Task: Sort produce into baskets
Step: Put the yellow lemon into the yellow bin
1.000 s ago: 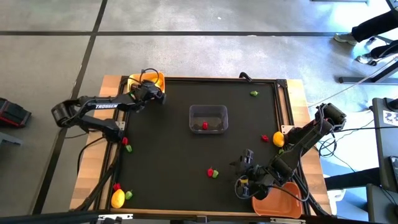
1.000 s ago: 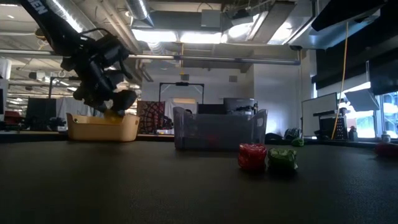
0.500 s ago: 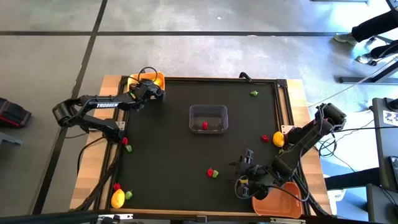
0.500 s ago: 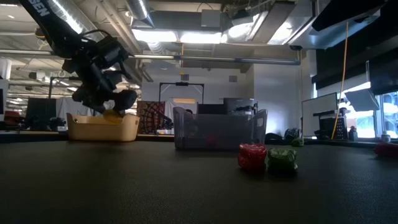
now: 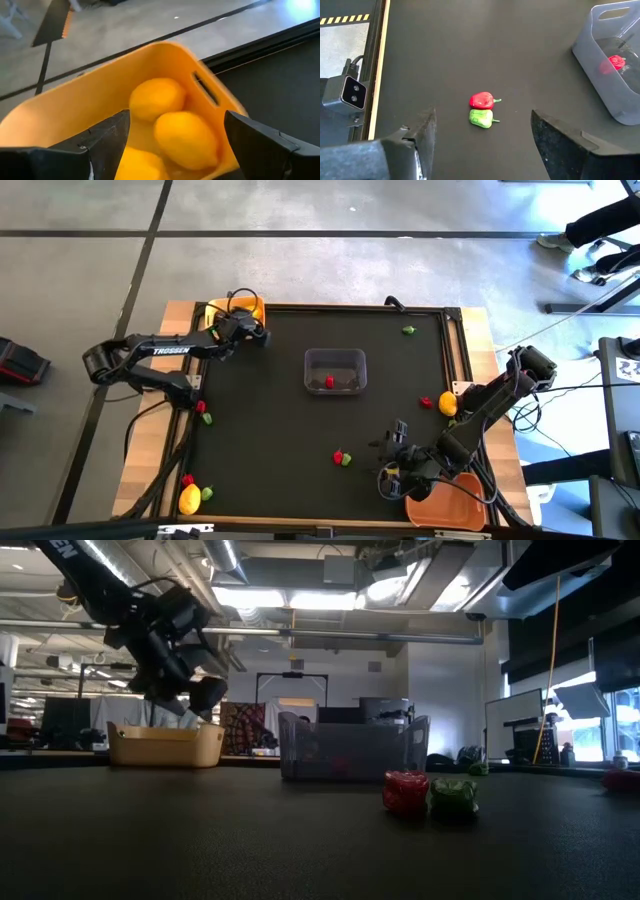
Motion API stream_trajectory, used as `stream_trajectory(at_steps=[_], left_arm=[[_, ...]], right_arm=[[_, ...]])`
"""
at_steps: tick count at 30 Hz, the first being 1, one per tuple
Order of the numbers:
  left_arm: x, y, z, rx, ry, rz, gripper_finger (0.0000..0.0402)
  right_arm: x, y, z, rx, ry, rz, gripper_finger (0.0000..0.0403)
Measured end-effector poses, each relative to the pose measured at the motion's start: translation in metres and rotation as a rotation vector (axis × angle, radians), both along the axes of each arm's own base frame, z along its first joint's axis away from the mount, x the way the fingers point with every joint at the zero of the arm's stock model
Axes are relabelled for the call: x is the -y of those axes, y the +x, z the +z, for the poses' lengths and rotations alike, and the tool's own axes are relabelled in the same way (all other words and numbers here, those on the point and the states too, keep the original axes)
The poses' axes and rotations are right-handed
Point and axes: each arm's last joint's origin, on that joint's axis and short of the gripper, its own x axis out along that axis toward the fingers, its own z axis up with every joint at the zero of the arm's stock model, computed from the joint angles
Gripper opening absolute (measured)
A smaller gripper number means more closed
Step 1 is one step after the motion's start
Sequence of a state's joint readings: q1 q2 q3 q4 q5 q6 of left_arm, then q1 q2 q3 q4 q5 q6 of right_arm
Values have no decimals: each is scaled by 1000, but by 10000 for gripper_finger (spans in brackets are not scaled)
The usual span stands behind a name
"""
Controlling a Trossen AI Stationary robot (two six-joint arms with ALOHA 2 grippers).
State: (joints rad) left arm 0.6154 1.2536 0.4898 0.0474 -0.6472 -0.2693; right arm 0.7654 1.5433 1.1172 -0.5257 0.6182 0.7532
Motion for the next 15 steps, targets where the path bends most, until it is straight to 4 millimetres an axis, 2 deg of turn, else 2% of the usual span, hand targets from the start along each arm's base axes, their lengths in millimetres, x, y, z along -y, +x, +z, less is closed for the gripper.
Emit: stream_trajectory(at_steps=[8,15], left_arm=[[21,11,23,-25,-11,-150,310],[55,20,32,-21,-97,-492,310]], right_arm=[[0,0,0,0,1,-1,264],[0,0,0,0,0,0,264]])
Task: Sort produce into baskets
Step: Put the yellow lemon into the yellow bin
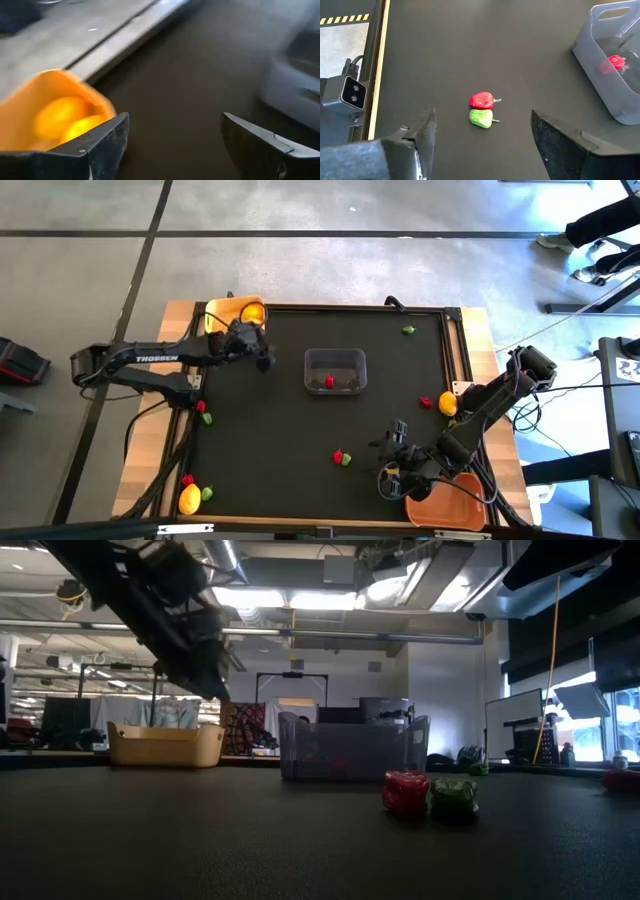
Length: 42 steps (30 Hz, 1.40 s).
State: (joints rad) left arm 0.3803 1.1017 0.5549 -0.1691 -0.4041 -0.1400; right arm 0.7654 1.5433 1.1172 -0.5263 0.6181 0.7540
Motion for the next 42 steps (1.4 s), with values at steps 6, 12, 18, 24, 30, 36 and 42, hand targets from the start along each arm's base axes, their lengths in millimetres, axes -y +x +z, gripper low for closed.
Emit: stream_trajectory(at_steps=[6,12,18,24,30,36,42], left_arm=[[31,2,7,46,-79,-175,310],[63,6,10,95,-145,-301,310],[95,7,11,132,-221,-402,310],[126,8,20,164,-251,-534,310],[150,10,50,252,-223,-601,310],[168,16,76,313,-212,-648,310],[187,29,90,313,-208,-707,310]], right_arm=[[0,0,0,-1,-2,2,264],[0,0,0,-4,-5,2,264],[1,-1,-1,-13,-14,2,264],[1,-1,-1,-17,-18,2,264],[1,-1,-1,-17,-15,0,264],[1,-1,-1,-16,-14,-1,264],[1,-1,-1,-16,-13,-1,264]])
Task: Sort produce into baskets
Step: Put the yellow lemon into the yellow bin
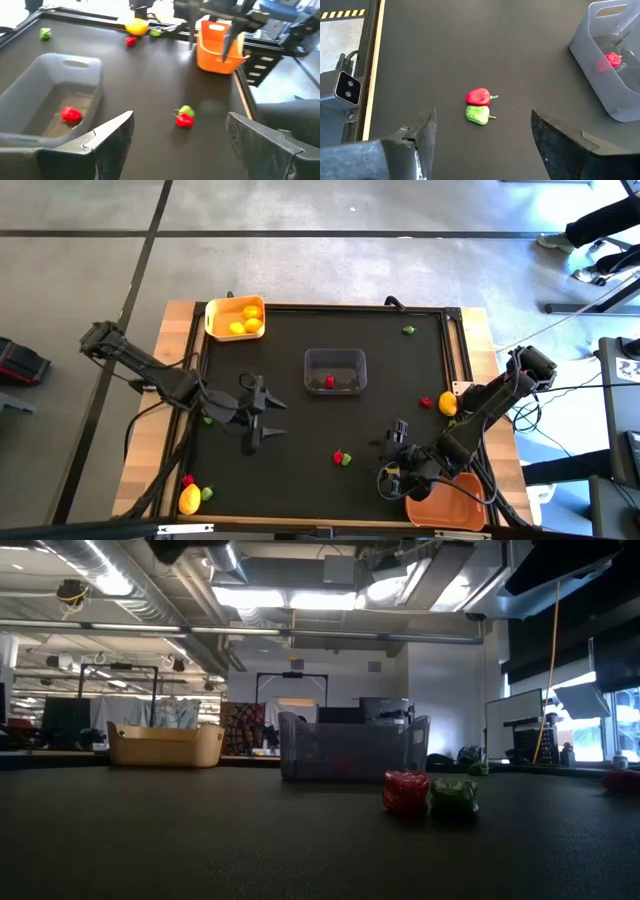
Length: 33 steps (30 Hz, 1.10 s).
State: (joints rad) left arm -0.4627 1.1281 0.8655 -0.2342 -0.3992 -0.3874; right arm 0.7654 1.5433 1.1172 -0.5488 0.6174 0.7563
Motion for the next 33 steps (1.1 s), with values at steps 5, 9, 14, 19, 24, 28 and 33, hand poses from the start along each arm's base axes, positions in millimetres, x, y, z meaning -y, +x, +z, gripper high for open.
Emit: stream_trajectory(at_steps=[5,9,14,19,24,28,33], left_arm=[[21,11,8,-56,20,-47,310],[38,19,11,-84,16,-77,310],[59,23,7,-154,-4,-93,310],[78,22,-6,-231,-63,-93,310],[93,16,-19,-313,-147,-87,310],[104,8,-25,-383,-238,-53,310],[114,-6,-31,-490,-381,0,310]], right_arm=[[0,0,0,0,0,0,264],[0,0,0,-1,0,0,264],[0,0,0,-4,1,3,264],[0,0,0,-7,3,6,264],[0,-1,-1,-13,-5,8,264],[1,-2,-2,-28,-21,8,264],[3,-3,-3,-45,-52,25,264]])
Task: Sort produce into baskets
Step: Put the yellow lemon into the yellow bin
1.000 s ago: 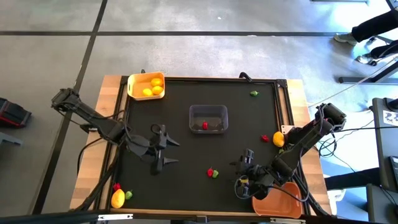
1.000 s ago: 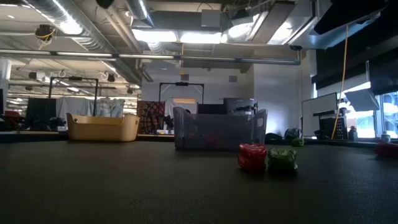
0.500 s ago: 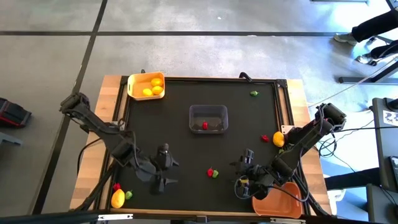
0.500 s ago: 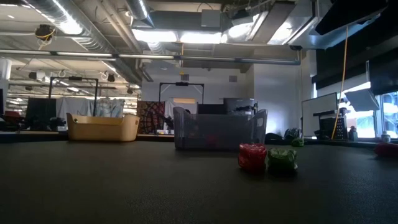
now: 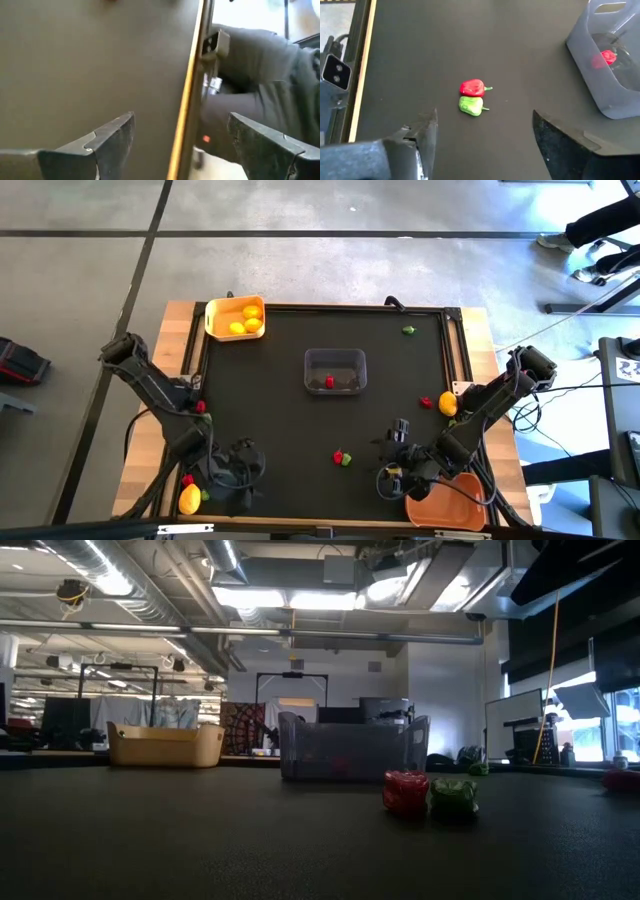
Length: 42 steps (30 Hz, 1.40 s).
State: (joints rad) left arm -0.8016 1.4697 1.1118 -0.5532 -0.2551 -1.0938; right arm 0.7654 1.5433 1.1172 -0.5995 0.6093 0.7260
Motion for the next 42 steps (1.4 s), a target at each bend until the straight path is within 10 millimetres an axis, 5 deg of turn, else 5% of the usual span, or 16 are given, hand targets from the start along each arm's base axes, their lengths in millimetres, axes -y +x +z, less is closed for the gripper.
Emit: stream_trajectory(at_steps=[24,42], left_arm=[[27,-39,-51,-931,-249,306,310],[48,-60,-72,-1086,-197,460,310]], right_arm=[[1,0,0,0,-79,41,264],[2,0,0,8,-93,32,264]])
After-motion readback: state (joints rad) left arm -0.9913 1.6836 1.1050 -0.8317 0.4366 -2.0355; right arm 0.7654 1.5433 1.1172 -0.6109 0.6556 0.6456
